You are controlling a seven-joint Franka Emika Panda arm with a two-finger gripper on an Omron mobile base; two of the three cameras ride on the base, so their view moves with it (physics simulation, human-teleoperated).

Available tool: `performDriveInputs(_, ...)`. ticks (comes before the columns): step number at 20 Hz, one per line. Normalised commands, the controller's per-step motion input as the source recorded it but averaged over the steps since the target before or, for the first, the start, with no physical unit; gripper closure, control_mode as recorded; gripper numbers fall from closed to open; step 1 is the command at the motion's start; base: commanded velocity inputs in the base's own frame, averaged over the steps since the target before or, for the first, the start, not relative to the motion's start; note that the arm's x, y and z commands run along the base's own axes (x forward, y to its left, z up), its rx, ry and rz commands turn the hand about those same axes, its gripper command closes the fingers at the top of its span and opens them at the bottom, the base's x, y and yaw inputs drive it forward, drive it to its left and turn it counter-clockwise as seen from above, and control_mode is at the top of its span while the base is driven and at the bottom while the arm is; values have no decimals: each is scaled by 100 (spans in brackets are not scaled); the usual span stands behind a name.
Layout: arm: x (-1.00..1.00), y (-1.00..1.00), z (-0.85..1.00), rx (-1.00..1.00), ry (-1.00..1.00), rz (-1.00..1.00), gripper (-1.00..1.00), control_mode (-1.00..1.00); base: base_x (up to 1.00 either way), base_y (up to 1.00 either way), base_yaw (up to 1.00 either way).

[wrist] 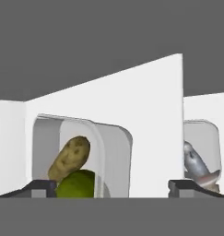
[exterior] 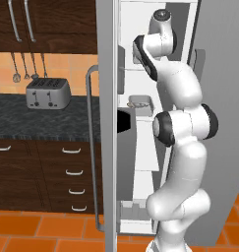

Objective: Take the meat container that has the fish and place it on the second highest rack of the freezer. Then take the vegetable container that has the lime and potato and place it on the highest rack of the freezer.

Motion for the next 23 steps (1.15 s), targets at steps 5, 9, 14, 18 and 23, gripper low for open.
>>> performDriveInputs(5, -100, 0, -53, 0, -24, 0, -100, -100, 0, 0, 0)
performDriveInputs(9, -100, 14, -3, 0, -24, 0, -100, -100, 0, 0, 0)
performDriveInputs(14, -100, 25, 39, 0, -13, 0, -100, -100, 0, 0, 0)
performDriveInputs(18, -100, 8, 39, 0, -2, 0, -100, -100, 0, 0, 0)
performDriveInputs(23, -100, 3, 22, 1, 0, 0, -100, -100, 0, 0, 0)
